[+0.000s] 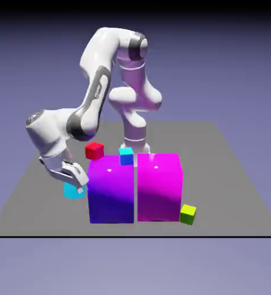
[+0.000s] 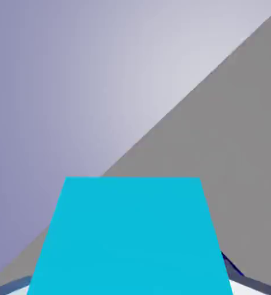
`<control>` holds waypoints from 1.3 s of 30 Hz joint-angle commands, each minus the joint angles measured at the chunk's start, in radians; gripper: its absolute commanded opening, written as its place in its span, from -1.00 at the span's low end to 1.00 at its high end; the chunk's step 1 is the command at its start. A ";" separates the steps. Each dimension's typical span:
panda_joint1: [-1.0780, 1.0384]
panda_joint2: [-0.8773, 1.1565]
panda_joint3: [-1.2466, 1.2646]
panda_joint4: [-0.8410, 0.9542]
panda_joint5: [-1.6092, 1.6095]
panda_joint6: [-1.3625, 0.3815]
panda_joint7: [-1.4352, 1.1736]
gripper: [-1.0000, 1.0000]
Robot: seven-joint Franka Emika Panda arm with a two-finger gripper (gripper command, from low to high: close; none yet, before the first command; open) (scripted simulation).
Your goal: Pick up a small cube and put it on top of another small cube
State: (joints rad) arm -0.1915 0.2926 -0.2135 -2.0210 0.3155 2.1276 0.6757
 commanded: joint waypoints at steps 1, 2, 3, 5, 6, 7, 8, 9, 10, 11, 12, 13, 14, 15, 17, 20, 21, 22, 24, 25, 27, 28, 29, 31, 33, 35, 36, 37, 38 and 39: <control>0.007 -0.008 0.019 0.006 -0.047 0.004 -0.036 -1.00; 0.030 -0.010 0.033 0.009 -0.091 0.004 -0.070 -1.00; 0.066 -0.009 0.044 0.010 -0.134 0.001 -0.101 -1.00; 0.137 -0.007 0.067 0.011 -0.221 -0.004 -0.165 -1.00; 0.172 -0.006 0.078 0.012 -0.265 -0.007 -0.196 -1.00; 0.207 -0.005 0.089 0.013 -0.308 -0.010 -0.228 -1.00; 0.243 -0.003 0.101 0.014 -0.352 -0.012 -0.260 -1.00; 0.278 -0.002 0.112 0.015 -0.395 -0.015 -0.291 -1.00; 0.314 -0.001 0.123 0.016 -0.439 -0.018 -0.323 -1.00; 0.349 0.000 0.134 0.016 -0.482 -0.021 -0.355 -1.00; 0.385 0.001 0.145 0.017 -0.526 -0.023 -0.386 -1.00; 0.420 0.002 0.157 0.018 -0.569 -0.026 -0.418 -1.00; 0.456 0.003 0.168 0.019 -0.612 -0.029 -0.450 -1.00; 0.491 0.005 0.179 0.020 -0.656 -0.032 -0.481 -1.00; 0.562 0.007 0.201 0.021 -0.742 -0.037 -0.544 -1.00; 0.671 0.034 0.186 0.007 -0.771 -0.059 -0.548 -1.00; 0.707 0.043 0.181 0.002 -0.780 -0.066 -0.549 -1.00; 0.743 0.053 0.176 -0.003 -0.790 -0.073 -0.550 -1.00; 0.816 0.080 0.148 -0.019 -0.770 -0.092 -0.518 -1.00; 0.852 0.093 0.134 -0.028 -0.760 -0.101 -0.501 -1.00; 0.865 0.098 0.128 -0.030 -0.756 -0.105 -0.495 -1.00; 0.829 0.107 0.162 -0.033 -0.776 -0.103 -0.481 -1.00; 0.792 0.117 0.196 -0.035 -0.797 -0.101 -0.467 -1.00; 0.720 0.135 0.265 -0.039 -0.838 -0.096 -0.439 -1.00; 0.648 0.154 0.333 -0.043 -0.880 -0.092 -0.412 -1.00; 0.575 0.173 0.401 -0.048 -0.921 -0.088 -0.384 -1.00; 0.539 0.182 0.435 -0.050 -0.942 -0.086 -0.370 -1.00; 0.503 0.191 0.469 -0.052 -0.962 -0.084 -0.356 -1.00; 0.466 0.201 0.503 -0.054 -0.983 -0.082 -0.342 -1.00; 0.430 0.210 0.537 -0.056 -1.003 -0.080 -0.328 -1.00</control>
State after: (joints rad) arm 0.2388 0.5026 0.3234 -2.0774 -0.6849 2.0476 0.3459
